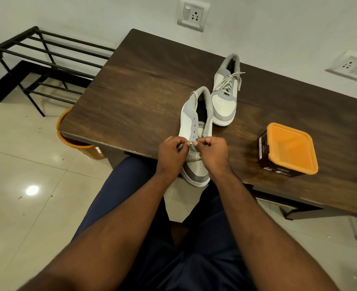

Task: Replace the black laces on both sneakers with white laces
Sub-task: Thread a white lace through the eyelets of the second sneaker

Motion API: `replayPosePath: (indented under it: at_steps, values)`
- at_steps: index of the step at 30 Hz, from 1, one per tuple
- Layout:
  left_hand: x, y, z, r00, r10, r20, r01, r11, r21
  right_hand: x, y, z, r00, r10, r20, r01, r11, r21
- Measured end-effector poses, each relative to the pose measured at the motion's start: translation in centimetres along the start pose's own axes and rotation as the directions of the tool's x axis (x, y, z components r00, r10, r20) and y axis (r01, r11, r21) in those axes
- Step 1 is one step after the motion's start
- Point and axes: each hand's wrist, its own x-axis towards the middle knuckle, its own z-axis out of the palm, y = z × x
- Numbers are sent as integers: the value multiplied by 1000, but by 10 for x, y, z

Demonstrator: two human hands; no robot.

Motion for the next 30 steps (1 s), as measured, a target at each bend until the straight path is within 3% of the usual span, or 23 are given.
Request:
replayPosePath:
  at_steps: [7, 15, 20, 23, 26, 28, 30]
  values:
    - [-1, 6, -2, 999, -18, 33, 18, 1000, 5, -13, 2, 1, 1000, -26, -13, 27, 998, 57]
    - [-1, 0, -4, 998, 7, 68, -4, 999, -44, -17, 12, -10, 987, -78, 138, 66, 994, 91]
    - [19, 4, -14, 970, -146, 195, 183, 965, -188, -8, 5, -19, 965, 72, 250, -96, 992, 85]
    - [45, 9, -27, 945, 53, 322, -99, 987, 128, 0, -3, -25, 936, 73, 344, -52, 996, -71]
    - [64, 27, -34, 828, 125, 547, -410, 800, 438, 8, -14, -30, 904, 64, 423, 14, 984, -178]
    - [71, 33, -32, 788, 88, 609, -455, 751, 479, 15, -19, -32, 899, 70, 432, 29, 975, -219]
    - [72, 29, -32, 782, 64, 620, -384, 833, 398, 20, -24, -33, 897, 61, 437, 66, 961, -270]
